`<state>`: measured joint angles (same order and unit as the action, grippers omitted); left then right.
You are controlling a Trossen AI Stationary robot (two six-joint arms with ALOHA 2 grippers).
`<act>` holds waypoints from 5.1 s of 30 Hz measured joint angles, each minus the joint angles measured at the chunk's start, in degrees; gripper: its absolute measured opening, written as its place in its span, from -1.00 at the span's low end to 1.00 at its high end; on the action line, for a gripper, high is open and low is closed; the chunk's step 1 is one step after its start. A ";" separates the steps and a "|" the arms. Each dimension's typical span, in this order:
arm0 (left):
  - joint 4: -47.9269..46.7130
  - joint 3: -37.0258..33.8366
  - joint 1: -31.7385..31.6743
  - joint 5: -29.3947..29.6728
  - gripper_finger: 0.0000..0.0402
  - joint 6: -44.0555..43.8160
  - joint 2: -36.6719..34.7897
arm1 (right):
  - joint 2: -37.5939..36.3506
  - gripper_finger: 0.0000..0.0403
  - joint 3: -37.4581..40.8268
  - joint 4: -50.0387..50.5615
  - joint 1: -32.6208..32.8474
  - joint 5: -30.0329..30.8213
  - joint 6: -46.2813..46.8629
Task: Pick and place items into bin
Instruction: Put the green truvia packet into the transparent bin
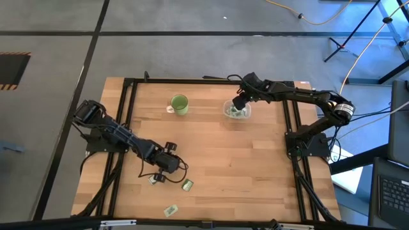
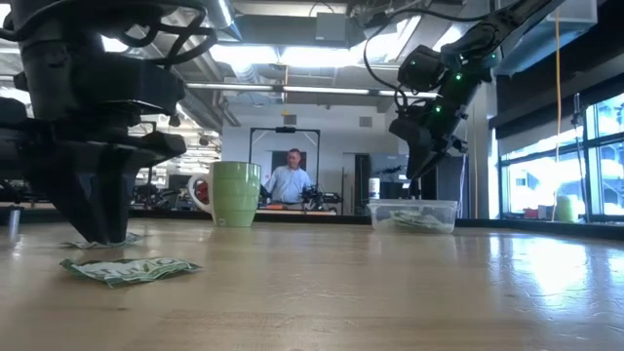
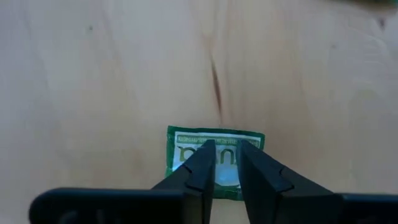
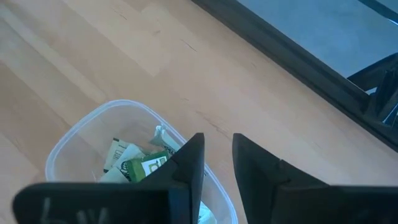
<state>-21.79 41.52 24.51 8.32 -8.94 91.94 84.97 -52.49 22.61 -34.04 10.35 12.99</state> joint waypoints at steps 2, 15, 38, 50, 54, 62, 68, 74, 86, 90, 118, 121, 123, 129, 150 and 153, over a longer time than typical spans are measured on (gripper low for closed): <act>-0.01 -0.02 -0.18 0.15 -0.72 0.20 0.00 | 0.00 -0.57 0.00 0.00 0.00 0.00 -0.01; -0.38 -0.13 -0.30 1.29 -0.99 -0.12 -0.96 | -0.97 -0.57 0.00 -1.58 0.23 0.02 -2.31; 22.53 -0.28 -15.32 -16.69 -0.99 0.76 -14.86 | -5.84 -0.57 -0.07 -23.80 30.26 -21.12 -35.94; 39.87 -0.17 -24.26 -35.50 -0.99 -2.47 -14.75 | -4.09 -0.57 -0.02 -30.56 39.15 -21.09 -35.73; 44.21 -0.15 -25.04 -40.47 -0.99 -2.51 -14.75 | -2.61 -0.51 -0.04 -34.31 39.61 -21.08 -36.00; 45.78 -0.15 -25.79 -41.27 -0.99 -2.38 -14.75 | 0.12 -0.16 -0.02 -40.64 39.60 -20.98 -36.41; 47.02 -0.15 -26.62 -41.77 -0.98 -2.31 -14.75 | 0.15 -0.07 -0.02 -41.81 39.74 -21.00 -35.99; 48.19 -0.13 -27.89 -42.41 -0.99 -2.31 -14.75 | 0.15 -0.07 -0.02 -42.39 39.74 -21.03 -35.79; 53.73 -0.11 -29.20 -43.21 -0.98 -1.59 -14.75 | 0.15 -0.07 -0.02 -44.27 39.74 -21.04 -35.65; 53.68 -0.11 -29.26 -43.19 -0.99 -1.25 -14.75 | 0.15 -0.10 -0.02 -45.24 39.74 -21.07 -35.53; 53.56 -0.11 -29.28 -40.95 -0.81 2.67 -14.75 | 0.15 -0.96 -0.02 -45.44 39.74 -21.00 -32.62; 53.27 -0.11 -29.48 -40.85 -0.69 2.70 -14.78 | 0.15 -0.98 -0.02 -45.18 39.74 -20.98 -31.61; 52.21 -0.11 -29.82 -40.81 -0.62 2.73 -15.28 | -0.15 -0.98 -0.02 -44.56 39.74 -20.58 -31.17; 42.44 -0.11 -31.50 -42.71 -0.48 7.89 -19.52 | -3.54 -0.99 -0.01 -38.34 39.37 -10.80 -31.19; -7.77 -0.11 -18.88 -10.06 -0.45 10.48 -25.33 | -6.58 -1.00 0.00 2.97 6.36 -14.42 -2.75; -9.27 -0.11 -16.10 -9.83 -0.47 6.54 -25.38 | -4.04 -1.00 -0.02 3.42 3.23 -18.61 -2.72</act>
<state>-31.06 41.41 8.41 -1.51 -2.39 66.56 80.93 -52.51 26.03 -30.82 -8.26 10.28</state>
